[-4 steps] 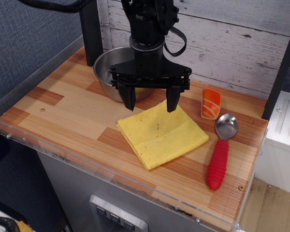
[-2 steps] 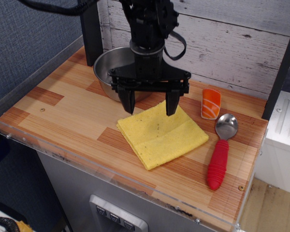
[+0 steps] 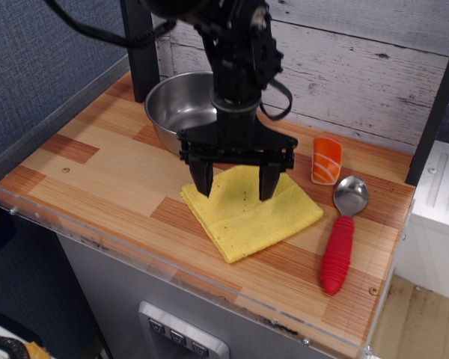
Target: Slide yellow cloth to left edge of table, below pot.
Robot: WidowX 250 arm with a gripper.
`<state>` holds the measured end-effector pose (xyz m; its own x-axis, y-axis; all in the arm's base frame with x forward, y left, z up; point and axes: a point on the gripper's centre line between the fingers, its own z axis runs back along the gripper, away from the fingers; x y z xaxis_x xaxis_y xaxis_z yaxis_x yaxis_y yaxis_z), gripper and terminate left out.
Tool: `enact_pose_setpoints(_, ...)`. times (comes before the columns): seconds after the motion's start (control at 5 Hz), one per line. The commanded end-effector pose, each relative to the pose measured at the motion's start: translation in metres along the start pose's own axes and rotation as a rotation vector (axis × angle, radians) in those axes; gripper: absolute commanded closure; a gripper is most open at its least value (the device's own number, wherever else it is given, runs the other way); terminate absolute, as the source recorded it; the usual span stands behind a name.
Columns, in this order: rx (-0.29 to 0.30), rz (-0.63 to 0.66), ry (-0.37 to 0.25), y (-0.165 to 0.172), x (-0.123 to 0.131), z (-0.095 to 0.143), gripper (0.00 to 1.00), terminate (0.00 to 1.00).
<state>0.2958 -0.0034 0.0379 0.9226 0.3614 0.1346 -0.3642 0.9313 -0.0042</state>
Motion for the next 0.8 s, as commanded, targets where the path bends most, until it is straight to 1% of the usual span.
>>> enact_pose_setpoints(0.0, -0.014, -0.036, -0.021, -0.013, -0.002, -0.013, 0.00, 0.00)
enact_pose_setpoints(0.2, -0.018, -0.040, -0.028, -0.014, -0.006, -0.020, 0.00, 0.00)
enact_pose_setpoints(0.4, -0.010, -0.046, -0.015, -0.015, -0.009, -0.025, 0.00, 0.00)
enact_pose_setpoints(0.6, 0.004, -0.045, -0.004, -0.006, -0.015, -0.024, 0.00, 0.00)
